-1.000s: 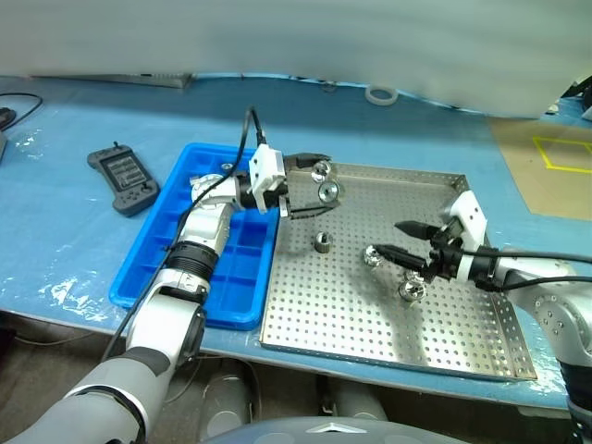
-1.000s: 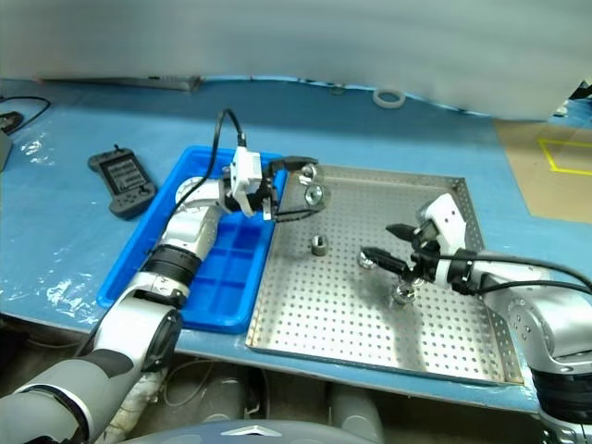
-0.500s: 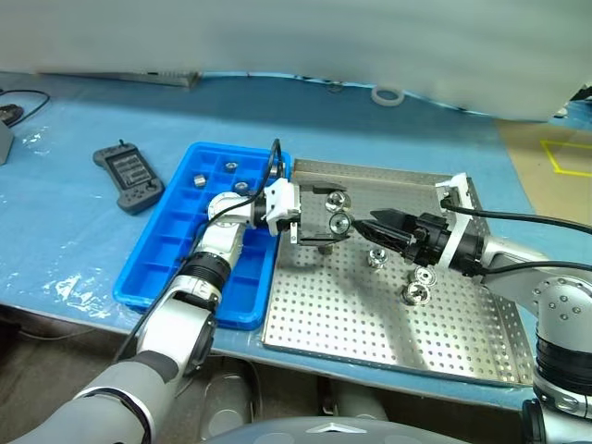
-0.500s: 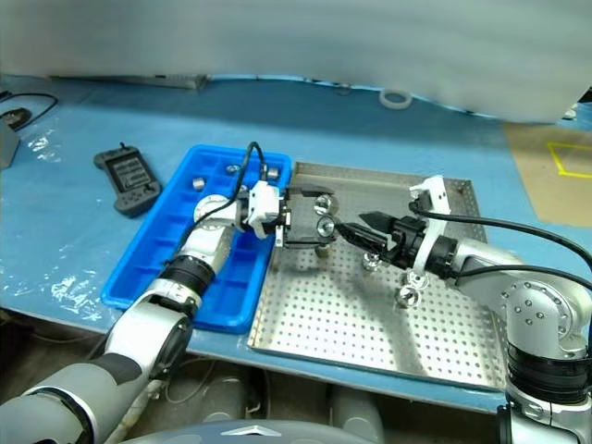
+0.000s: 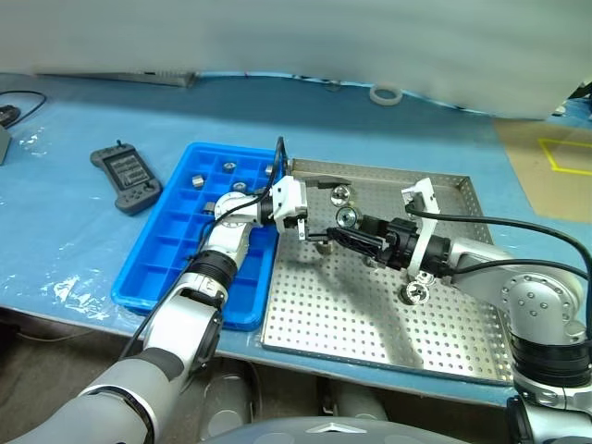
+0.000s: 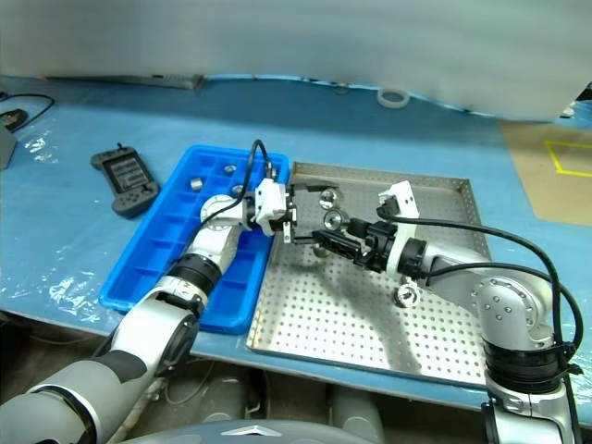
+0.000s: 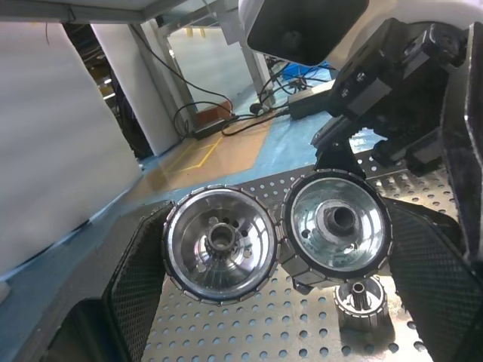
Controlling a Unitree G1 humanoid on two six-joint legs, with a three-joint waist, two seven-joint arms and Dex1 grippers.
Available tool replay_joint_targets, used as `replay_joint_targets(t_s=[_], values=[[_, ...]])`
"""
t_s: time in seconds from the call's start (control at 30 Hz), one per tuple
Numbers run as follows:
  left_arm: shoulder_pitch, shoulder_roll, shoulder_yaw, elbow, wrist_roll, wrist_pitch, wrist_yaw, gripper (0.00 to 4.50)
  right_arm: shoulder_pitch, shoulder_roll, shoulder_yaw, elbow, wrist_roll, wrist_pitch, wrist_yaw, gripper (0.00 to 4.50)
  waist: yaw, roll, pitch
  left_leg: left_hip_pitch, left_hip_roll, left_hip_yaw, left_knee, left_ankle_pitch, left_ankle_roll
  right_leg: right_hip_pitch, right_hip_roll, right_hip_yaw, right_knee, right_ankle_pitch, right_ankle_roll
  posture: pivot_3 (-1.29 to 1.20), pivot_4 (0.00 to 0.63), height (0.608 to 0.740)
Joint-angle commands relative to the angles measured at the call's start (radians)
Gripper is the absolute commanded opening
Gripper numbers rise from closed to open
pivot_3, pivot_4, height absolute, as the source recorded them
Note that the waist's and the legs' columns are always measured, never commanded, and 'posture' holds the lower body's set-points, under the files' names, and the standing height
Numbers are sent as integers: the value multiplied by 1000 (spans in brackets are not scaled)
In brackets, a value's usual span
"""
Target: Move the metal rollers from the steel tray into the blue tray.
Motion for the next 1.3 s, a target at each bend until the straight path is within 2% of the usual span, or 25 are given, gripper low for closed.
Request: replay_joint_targets(t_s=[0.03,0.3,0.4,0.47,0.57,0.63,0.67,1.03,1.17,1.3], values=[[-10,-9,4,-63,-26,-6,3,3983,-12,15,2,8,-33,-28,-23,4103,0,0,0,0,0,0,0,0,0,0,0,0,0,0,0,-347,150,740],[-7,-3,1,-57,-18,-6,7,3983,-11,37,6,6,-48,-38,-32,4103,1,0,0,0,0,0,0,0,0,0,0,0,0,0,0,-337,150,740],[-7,-3,-1,-58,-16,-4,10,3983,-10,44,5,2,-56,-46,-32,3472,0,0,0,0,0,0,0,0,0,0,0,0,0,0,0,-340,150,740],[-7,-3,-1,-58,-16,-4,11,3983,-10,50,3,0,-61,-52,-37,2790,0,0,0,0,0,0,0,0,0,0,0,0,0,0,0,-340,150,740],[-5,-2,-3,-59,-16,-3,12,3983,-12,58,-5,2,-58,-62,-46,2068,1,0,0,0,0,0,0,0,0,0,0,0,0,0,0,-342,150,740],[-3,-2,-3,-61,-15,-2,12,3983,-14,60,-8,4,-59,-66,-50,1415,1,0,0,0,0,0,0,0,0,0,0,0,0,0,0,-342,150,740],[-3,-2,-3,-62,-15,-2,12,3983,-15,62,-10,5,-58,-67,-52,1263,0,0,0,0,0,0,0,0,0,0,0,0,0,0,0,-342,150,740],[-6,-2,15,-70,-32,14,32,3983,-6,41,28,-17,-87,-72,-18,1263,1,0,0,0,0,0,0,0,0,0,0,0,0,0,0,-339,150,740],[-18,-15,64,-155,-120,190,70,3983,-17,22,24,-17,-98,-87,0,1263,1,0,0,0,0,0,0,0,0,0,0,0,0,0,0,-338,150,740],[-26,-7,96,-193,-128,252,101,3983,-28,12,9,-3,-105,-94,4,1263,0,0,0,0,0,0,0,0,0,0,0,0,0,0,0,-333,150,740]])
